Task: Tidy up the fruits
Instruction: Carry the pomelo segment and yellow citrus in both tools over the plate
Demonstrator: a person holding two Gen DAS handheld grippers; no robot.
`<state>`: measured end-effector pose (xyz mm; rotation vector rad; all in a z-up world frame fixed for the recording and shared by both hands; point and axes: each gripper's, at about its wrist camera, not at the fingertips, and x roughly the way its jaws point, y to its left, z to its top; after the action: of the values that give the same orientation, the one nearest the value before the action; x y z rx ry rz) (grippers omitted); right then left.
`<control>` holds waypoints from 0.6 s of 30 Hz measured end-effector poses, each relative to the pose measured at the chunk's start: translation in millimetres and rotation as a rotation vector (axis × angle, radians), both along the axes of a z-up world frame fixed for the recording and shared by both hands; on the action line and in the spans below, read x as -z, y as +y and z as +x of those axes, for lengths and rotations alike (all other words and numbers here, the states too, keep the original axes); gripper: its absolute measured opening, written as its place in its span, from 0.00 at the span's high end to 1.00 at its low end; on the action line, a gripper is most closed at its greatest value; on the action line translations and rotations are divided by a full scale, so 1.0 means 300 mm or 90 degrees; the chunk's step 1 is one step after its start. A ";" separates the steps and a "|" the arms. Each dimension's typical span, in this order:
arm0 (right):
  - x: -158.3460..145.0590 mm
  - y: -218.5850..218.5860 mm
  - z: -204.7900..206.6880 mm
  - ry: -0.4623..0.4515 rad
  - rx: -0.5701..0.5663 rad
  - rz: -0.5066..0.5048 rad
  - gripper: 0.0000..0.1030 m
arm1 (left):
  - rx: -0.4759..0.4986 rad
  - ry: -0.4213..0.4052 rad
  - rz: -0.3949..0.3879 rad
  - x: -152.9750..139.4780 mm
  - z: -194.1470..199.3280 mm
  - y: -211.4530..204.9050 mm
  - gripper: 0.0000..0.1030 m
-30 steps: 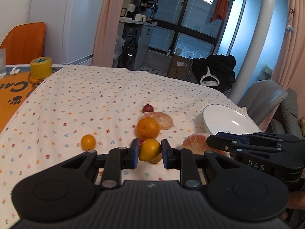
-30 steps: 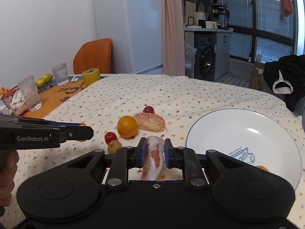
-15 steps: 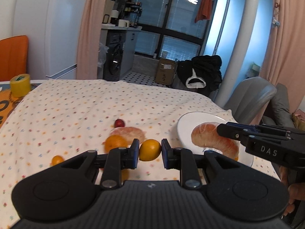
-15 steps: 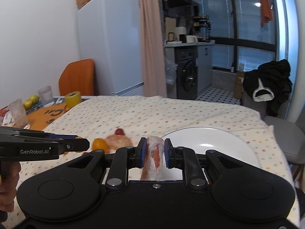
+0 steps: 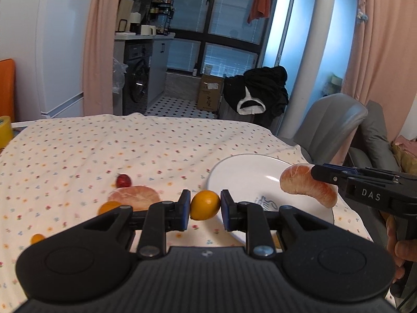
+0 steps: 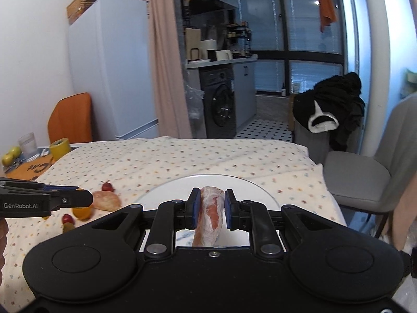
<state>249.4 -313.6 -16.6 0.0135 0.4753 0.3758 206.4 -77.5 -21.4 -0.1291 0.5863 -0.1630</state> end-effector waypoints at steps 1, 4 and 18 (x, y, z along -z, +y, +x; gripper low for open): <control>0.005 -0.012 0.002 0.002 0.006 0.001 0.83 | 0.004 0.002 0.001 0.003 0.007 -0.012 0.78; 0.027 -0.047 0.010 0.012 0.019 0.006 0.83 | 0.017 0.006 0.004 0.013 0.025 -0.046 0.78; 0.092 -0.099 0.000 0.069 0.012 0.051 0.80 | 0.060 0.039 0.013 0.046 0.069 -0.156 0.78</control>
<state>249.2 -343.3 -44.1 0.1168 0.5664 0.3768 227.1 -124.3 -35.3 -0.0867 0.6549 -0.2449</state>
